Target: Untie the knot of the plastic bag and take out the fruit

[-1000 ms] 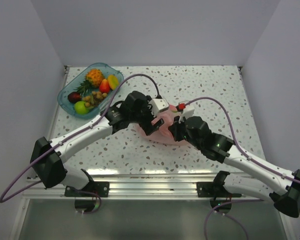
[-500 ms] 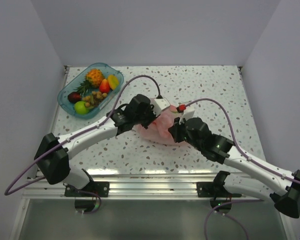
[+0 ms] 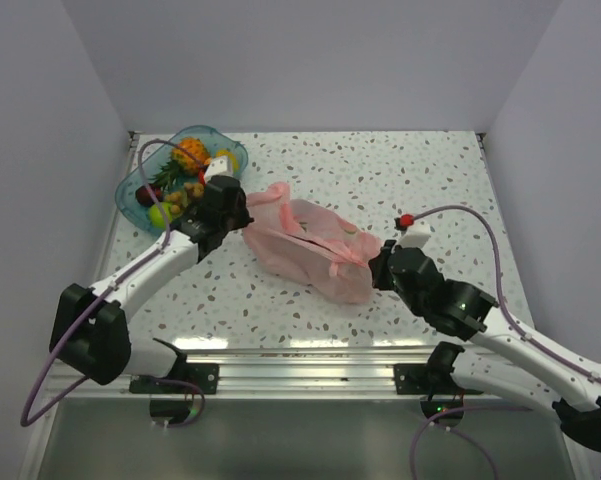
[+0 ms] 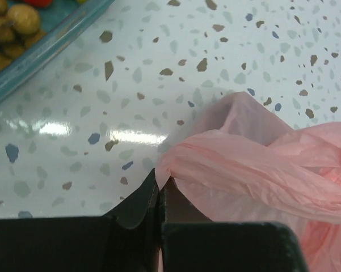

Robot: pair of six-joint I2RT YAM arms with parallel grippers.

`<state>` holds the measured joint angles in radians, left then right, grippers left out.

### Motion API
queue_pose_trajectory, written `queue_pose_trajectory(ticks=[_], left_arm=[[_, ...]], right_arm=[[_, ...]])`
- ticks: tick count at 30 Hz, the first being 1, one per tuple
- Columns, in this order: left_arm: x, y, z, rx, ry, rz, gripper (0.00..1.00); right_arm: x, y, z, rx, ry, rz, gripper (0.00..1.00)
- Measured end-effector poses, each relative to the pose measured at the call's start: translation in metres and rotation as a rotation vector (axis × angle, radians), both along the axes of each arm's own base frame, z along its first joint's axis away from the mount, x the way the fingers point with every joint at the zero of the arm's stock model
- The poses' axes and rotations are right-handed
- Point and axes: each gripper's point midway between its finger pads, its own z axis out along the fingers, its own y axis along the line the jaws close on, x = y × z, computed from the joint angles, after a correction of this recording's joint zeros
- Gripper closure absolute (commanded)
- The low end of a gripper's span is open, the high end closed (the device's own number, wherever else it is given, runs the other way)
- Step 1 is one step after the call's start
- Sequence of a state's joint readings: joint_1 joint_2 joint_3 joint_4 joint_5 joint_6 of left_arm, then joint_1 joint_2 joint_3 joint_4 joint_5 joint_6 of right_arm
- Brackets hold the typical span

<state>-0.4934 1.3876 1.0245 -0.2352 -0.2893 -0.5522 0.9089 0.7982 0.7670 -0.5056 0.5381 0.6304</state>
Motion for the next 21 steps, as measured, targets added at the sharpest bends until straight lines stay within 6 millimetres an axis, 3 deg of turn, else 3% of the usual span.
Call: queue_pose_trajectory(ticks=[2, 6, 13, 14, 17, 18, 21], left_arm=[[-0.007, 0.013, -0.014, -0.090, 0.045, 0.093, 1.00], [-0.035, 0.013, -0.041, -0.234, 0.128, 0.164, 1.00], [-0.077, 0.024, -0.067, -0.328, 0.176, 0.213, 1.00], [-0.081, 0.024, -0.068, -0.331, 0.177, 0.207, 1.00], [-0.089, 0.026, -0.070, -0.327, 0.169, 0.178, 1.00], [-0.090, 0.027, -0.070, -0.321, 0.163, 0.165, 1.00], [-0.094, 0.027, -0.066, -0.299, 0.141, 0.116, 0.99]], right_arm=[[-0.007, -0.009, -0.005, 0.014, 0.024, -0.029, 1.00], [-0.024, -0.021, -0.025, 0.009, 0.105, -0.044, 1.00], [-0.058, -0.010, -0.066, -0.045, 0.341, 0.063, 1.00], [-0.062, -0.009, -0.072, -0.061, 0.374, 0.079, 0.82], [-0.072, -0.012, -0.077, -0.117, 0.422, 0.130, 0.54], [-0.074, -0.012, -0.070, -0.127, 0.418, 0.153, 0.40], [-0.067, -0.003, -0.029, -0.157, 0.352, 0.244, 0.20]])
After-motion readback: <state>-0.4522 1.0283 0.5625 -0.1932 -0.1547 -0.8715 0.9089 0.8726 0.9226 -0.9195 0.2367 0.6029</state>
